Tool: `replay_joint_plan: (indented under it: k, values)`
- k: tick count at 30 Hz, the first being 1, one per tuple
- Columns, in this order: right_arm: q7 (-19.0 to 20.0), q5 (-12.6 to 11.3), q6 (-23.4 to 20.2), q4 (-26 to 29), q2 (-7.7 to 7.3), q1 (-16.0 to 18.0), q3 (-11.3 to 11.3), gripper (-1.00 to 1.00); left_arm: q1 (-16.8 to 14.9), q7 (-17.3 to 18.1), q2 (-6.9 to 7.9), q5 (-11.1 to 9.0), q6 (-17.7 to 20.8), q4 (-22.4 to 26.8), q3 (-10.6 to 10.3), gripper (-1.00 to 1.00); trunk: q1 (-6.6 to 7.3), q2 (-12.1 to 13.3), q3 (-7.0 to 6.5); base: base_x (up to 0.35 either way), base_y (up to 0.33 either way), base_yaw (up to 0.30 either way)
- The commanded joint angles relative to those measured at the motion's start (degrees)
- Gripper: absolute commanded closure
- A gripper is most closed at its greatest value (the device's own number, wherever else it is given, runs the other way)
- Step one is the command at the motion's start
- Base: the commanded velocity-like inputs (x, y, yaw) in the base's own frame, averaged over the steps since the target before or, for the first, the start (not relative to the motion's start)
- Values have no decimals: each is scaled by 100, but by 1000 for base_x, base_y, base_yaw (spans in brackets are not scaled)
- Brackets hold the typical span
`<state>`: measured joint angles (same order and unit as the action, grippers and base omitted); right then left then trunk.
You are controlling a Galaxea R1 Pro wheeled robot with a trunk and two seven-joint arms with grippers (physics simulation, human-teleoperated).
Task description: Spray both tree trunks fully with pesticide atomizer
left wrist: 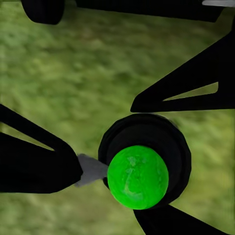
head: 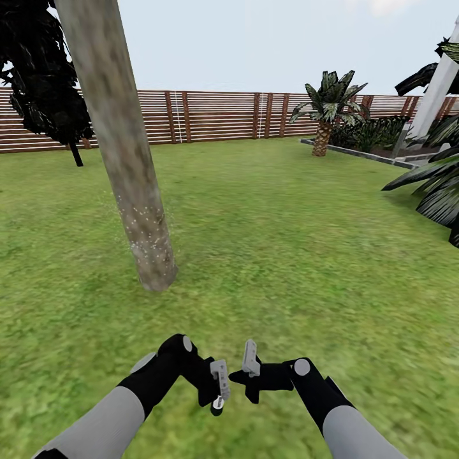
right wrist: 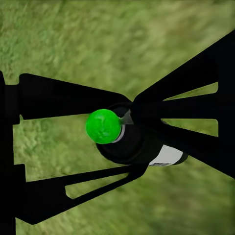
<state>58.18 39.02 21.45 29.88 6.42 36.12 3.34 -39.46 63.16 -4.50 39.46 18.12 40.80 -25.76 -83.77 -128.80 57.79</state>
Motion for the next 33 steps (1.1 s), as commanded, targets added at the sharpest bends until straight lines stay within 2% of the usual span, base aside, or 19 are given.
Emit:
replay_joint_plan:
  k: [1, 11, 16, 23, 26, 27, 28, 29, 30, 33]
  values:
    - [0, 0, 0, 0, 0, 0, 0, 100, 0, 2, -4, 0, 0, -1, 0, 100, 0, 0, 0, 0, 0, 0]
    - [0, 0, 0, -9, 0, 0, 0, 100, 0, -1, -42, 0, -4, 1, -3, 100, 0, 0, 0, 0, 0, 0]
    - [0, 0, 0, -9, 2, 0, 0, 100, -5, 7, 53, 0, 1, -2, 12, 100, 0, 0, 0, 0, 0, 0]
    - [0, 0, 0, -9, 0, 0, 0, 100, -1, 51, 567, -7, 12, -2, 43, 100, 0, 0, 0, 0, 0, 0]
    - [-2, 8, 0, -16, 0, 0, 0, 100, 37, 59, 870, -15, -20, 3, 58, 100, 0, 0, 0, 0, 0, 0]
    - [-5, 12, 0, -17, 0, 0, 0, 100, 58, 59, 1011, -29, -20, 5, 66, 100, 0, 0, 0, 0, 0, 0]
    - [-17, 15, 2, -17, -3, 0, 3, 100, 75, 9, 1212, -55, -9, 6, 115, 100, 0, 0, 0, 0, 0, 0]
    - [-29, 17, 5, -27, -8, 0, 8, -100, 86, -40, 1303, -99, -5, 2, 263, 100, 0, 0, 0, 0, 0, 0]
    - [-45, 3, 14, -50, -38, 0, 37, -100, 177, -336, 1364, -276, -23, 0, 902, 100, 0, 0, 0, 0, 0, 0]
    - [-157, -7, 20, -60, -73, 0, 63, -100, 521, -985, 1358, -595, -62, -9, 2187, 100, 0, 0, 0, 0, 0, 0]
